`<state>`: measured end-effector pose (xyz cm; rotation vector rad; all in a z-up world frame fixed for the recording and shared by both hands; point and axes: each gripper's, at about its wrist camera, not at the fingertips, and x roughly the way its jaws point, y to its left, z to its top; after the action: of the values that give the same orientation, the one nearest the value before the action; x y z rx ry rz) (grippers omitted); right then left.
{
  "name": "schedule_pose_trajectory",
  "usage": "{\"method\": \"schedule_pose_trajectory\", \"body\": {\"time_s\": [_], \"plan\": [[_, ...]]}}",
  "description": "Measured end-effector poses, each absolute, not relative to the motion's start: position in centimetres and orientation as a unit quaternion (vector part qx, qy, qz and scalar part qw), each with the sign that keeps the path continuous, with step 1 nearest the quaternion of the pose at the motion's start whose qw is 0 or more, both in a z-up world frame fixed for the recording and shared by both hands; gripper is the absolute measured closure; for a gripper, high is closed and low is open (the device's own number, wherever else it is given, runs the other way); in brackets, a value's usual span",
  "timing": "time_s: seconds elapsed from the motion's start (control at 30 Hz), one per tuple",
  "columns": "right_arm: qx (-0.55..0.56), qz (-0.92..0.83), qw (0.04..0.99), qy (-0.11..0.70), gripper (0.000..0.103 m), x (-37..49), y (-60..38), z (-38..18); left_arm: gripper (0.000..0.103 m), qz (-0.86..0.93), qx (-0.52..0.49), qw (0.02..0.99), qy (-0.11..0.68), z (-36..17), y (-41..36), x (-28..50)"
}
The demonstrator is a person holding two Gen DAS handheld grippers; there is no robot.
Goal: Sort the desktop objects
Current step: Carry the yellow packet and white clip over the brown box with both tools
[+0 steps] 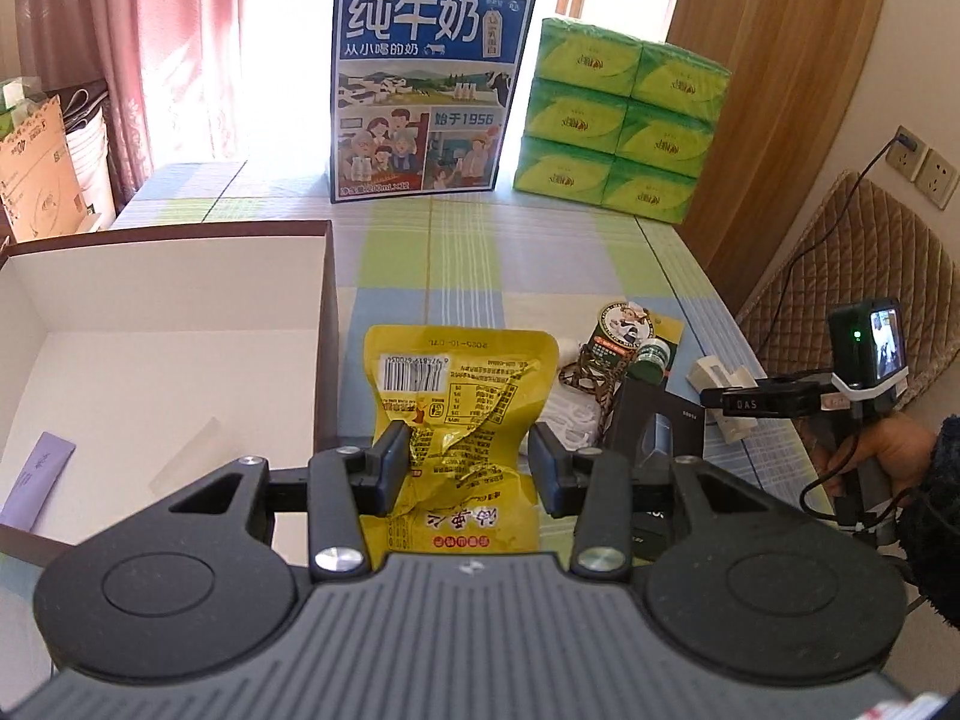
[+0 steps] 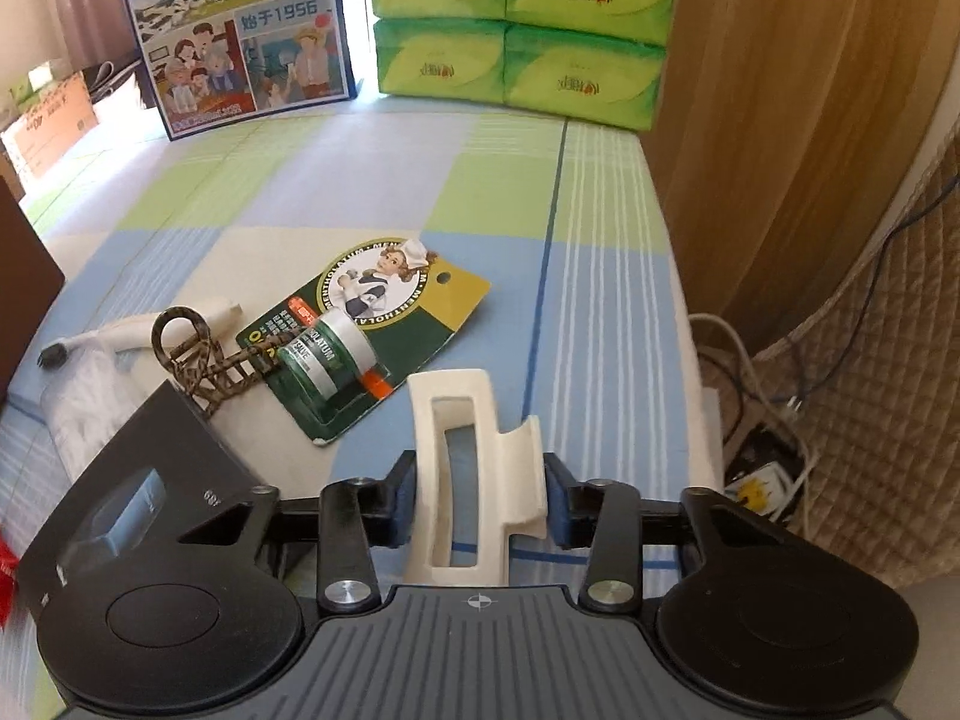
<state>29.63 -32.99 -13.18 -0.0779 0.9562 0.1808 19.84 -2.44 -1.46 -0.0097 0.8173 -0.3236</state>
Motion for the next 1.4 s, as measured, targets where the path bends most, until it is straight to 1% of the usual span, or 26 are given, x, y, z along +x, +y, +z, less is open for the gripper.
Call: {"method": "schedule_pose_trajectory", "body": {"time_s": [0.13, 0.37, 0.57, 0.77, 1.17, 1.4], "plan": [[-0.028, 0.092, 0.891, 0.444, 0.065, 28.1, -33.5, -11.6, 0.066, -0.153, -0.011, 0.909, 0.388, -0.9, -1.8, 19.4], [-0.002, 0.131, 0.901, 0.413, 0.065, 25.1, -32.7, -6.6, 0.066, -0.145, -0.019, 0.917, 0.37, 0.5, -0.2, 18.6], [0.005, 0.201, 0.897, 0.395, 0.065, 22.8, -28.6, -3.1, 0.066, -0.136, -0.027, 0.925, 0.355, 1.6, 2.0, 18.2], [0.005, 0.277, 0.881, 0.383, 0.065, 21.3, -22.1, -1.1, 0.066, -0.12, -0.034, 0.931, 0.344, 2.4, 5.7, 17.9], [-0.028, 0.384, 0.853, 0.352, 0.065, 20.7, -7.0, 0.7, 0.066, -0.084, -0.041, 0.933, 0.347, 2.3, 15.2, 20.2], [-0.05, 0.381, 0.849, 0.362, 0.065, 22.4, -0.2, -0.8, 0.066, -0.086, -0.034, 0.926, 0.365, 1.1, 18.6, 23.5]]}}
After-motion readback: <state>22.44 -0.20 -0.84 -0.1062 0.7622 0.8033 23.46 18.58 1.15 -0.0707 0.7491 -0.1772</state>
